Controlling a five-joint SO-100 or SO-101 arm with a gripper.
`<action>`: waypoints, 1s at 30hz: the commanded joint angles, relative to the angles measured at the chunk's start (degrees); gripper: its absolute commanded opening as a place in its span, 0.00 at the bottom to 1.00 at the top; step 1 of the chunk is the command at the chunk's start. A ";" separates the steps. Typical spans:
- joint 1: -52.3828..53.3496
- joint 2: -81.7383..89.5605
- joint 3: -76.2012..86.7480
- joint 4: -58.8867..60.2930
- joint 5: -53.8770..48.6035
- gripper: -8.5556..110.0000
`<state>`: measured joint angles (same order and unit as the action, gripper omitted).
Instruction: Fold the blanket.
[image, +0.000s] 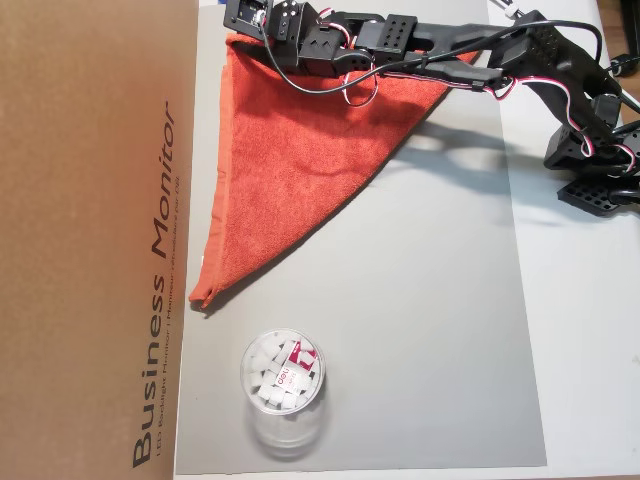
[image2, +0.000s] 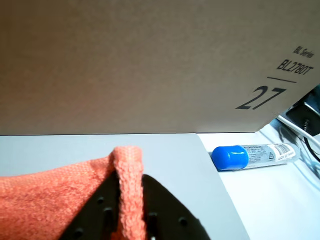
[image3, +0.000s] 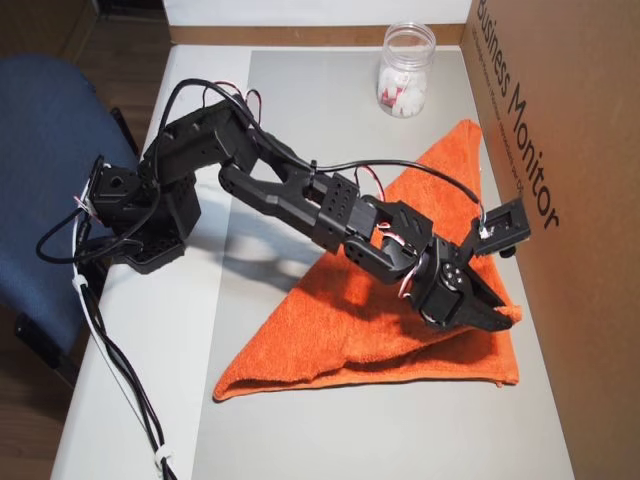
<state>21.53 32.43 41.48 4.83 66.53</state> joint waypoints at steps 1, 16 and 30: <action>0.53 -0.62 -5.01 -1.41 0.44 0.07; -0.44 -7.03 -11.07 -1.41 4.48 0.07; -0.44 -6.77 -10.28 -0.88 4.48 0.19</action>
<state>21.27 24.17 33.49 4.66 70.75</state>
